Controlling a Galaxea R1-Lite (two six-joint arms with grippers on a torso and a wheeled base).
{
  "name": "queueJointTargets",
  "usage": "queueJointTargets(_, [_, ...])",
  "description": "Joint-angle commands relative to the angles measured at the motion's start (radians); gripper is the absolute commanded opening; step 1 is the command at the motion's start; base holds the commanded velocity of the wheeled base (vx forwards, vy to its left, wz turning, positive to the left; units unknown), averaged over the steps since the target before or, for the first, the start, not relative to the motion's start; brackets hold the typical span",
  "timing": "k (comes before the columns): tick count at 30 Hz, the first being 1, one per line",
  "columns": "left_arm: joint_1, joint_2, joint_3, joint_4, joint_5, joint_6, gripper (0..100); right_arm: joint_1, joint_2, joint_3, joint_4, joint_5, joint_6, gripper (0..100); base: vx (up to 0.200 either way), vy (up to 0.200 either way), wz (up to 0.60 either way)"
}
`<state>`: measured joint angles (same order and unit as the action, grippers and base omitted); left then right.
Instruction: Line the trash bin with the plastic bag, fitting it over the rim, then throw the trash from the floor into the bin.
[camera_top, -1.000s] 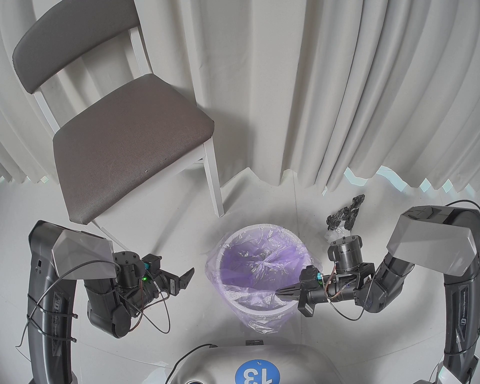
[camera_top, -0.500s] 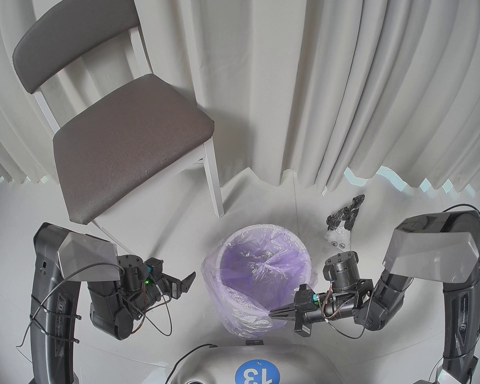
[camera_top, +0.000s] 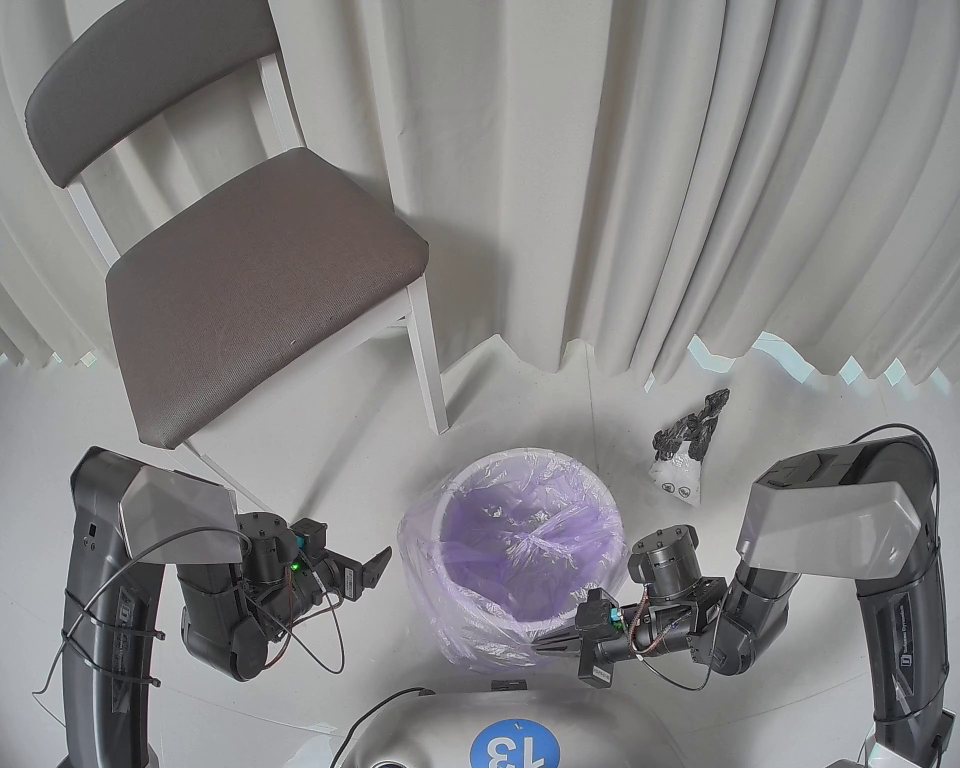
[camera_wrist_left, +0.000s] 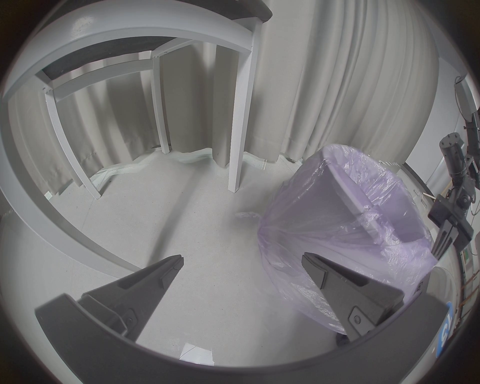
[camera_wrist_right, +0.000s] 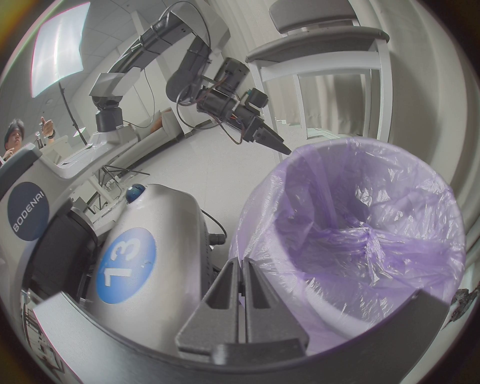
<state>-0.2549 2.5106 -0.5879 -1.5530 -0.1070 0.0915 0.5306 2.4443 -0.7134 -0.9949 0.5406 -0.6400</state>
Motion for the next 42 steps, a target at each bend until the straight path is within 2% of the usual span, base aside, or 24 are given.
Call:
queueJointTargets(1, [0.000, 0.004, -0.003, -0.018, 0.000, 0.001, 100, -0.015, 0.025, -0.029, 0.001, -0.047, 0.002, 0, 0.000, 0.000, 0.00])
queueJointTargets(2, [0.000, 0.002, -0.004, -0.018, 0.000, -0.001, 100, -0.023, 0.027, -0.041, 0.002, -0.080, 0.006, 0, 0.000, 0.000, 0.00])
queueJointTargets(16, [-0.001, 0.002, -0.006, -0.018, 0.000, -0.001, 100, -0.084, 0.027, -0.072, -0.014, -0.186, 0.028, 0, 0.000, 0.000, 0.00])
queueJointTargets(28, [-0.001, 0.004, -0.007, -0.018, 0.000, -0.001, 100, -0.189, 0.006, -0.072, -0.070, -0.191, 0.028, 0, 0.000, 0.000, 0.00])
queueJointTargets(42, [-0.001, 0.005, -0.009, -0.018, 0.000, -0.001, 100, -0.247, 0.019, -0.093, -0.087, -0.188, 0.031, 0, 0.000, 0.000, 0.00])
